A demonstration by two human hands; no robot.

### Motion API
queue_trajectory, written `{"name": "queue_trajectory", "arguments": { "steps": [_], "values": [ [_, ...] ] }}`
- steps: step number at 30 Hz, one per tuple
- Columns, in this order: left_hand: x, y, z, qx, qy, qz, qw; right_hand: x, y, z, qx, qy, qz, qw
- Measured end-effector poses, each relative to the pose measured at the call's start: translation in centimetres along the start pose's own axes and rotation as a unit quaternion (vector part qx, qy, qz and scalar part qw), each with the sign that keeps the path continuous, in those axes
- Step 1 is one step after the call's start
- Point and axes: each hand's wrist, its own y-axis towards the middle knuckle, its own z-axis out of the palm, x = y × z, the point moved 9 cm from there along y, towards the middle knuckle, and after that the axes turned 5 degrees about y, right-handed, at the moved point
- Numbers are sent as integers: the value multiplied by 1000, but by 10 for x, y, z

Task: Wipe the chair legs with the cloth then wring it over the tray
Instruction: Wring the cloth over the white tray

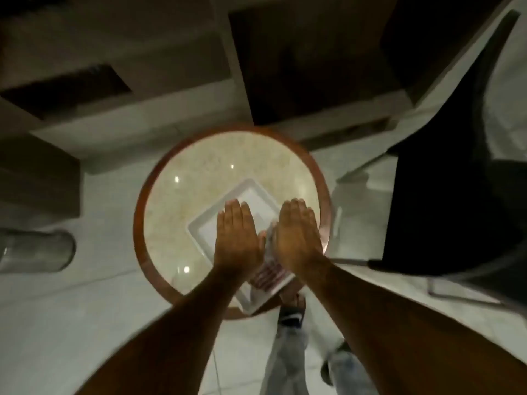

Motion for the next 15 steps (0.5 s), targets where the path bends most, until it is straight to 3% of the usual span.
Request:
{"name": "queue_trajectory", "arguments": {
  "steps": [3, 9, 12, 15],
  "values": [
    [-4, -21, 67, 90, -15, -2, 996, -3, -1, 60, 25, 27, -3, 999],
    [-1, -35, 119, 125, -25, -4, 992, -9, 14, 120, 62, 14, 64, 996],
    [9, -29, 133, 164, -81, -67, 981, -9, 25, 118, 28, -24, 64, 997],
    [23, -17, 142, 232, -232, -161, 931, -20, 34, 109, 16, 57, 96, 994]
  ]
}}
